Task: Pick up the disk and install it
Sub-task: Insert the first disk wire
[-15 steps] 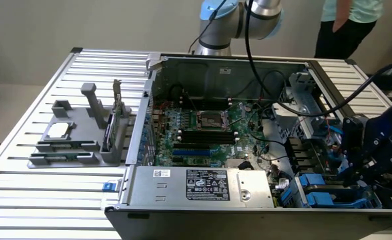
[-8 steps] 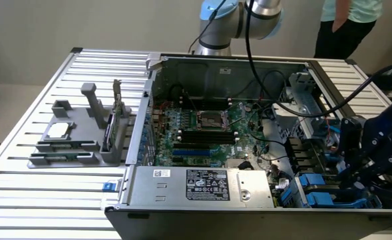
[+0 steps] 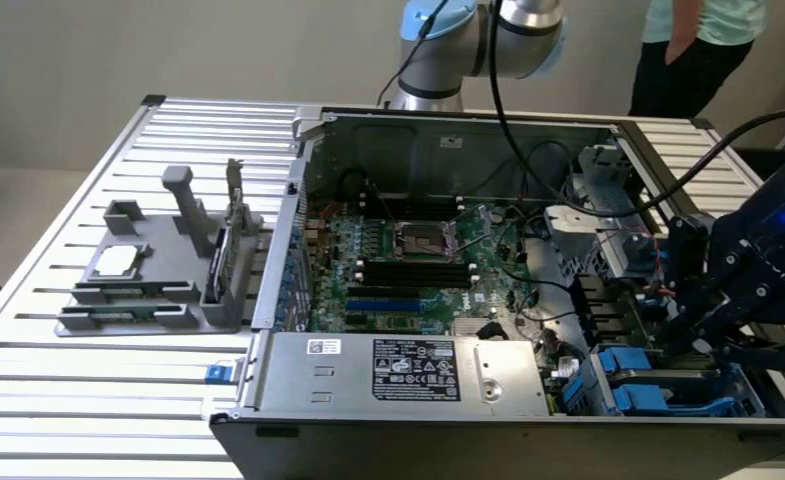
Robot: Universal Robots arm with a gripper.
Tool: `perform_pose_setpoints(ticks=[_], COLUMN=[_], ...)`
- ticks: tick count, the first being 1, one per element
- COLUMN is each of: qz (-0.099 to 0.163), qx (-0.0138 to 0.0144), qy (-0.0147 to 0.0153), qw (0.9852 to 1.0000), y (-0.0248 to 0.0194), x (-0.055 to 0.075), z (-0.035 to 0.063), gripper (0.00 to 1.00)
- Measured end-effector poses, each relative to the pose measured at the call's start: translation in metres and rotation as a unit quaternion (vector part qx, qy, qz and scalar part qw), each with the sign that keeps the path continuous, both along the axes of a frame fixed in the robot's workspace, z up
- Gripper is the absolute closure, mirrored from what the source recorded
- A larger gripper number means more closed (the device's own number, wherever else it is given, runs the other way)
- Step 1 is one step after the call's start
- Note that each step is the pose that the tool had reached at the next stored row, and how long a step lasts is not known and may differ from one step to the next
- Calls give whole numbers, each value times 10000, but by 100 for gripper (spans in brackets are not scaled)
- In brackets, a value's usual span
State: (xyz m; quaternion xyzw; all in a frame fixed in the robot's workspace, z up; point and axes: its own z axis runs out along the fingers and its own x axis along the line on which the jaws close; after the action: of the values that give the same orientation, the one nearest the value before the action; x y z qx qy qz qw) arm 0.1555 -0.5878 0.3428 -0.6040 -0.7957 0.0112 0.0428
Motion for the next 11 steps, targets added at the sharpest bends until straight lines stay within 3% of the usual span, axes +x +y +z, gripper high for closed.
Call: perform_pose_setpoints(ticks=[2, 4, 11], qz=[-1, -15, -300], qx=[-25, -32, -38], qy=[14, 23, 29], qw=[10000, 10000, 9995], y=[41, 58, 73], x=[13, 33, 60], z=[1, 0, -8], gripper=[83, 83, 83])
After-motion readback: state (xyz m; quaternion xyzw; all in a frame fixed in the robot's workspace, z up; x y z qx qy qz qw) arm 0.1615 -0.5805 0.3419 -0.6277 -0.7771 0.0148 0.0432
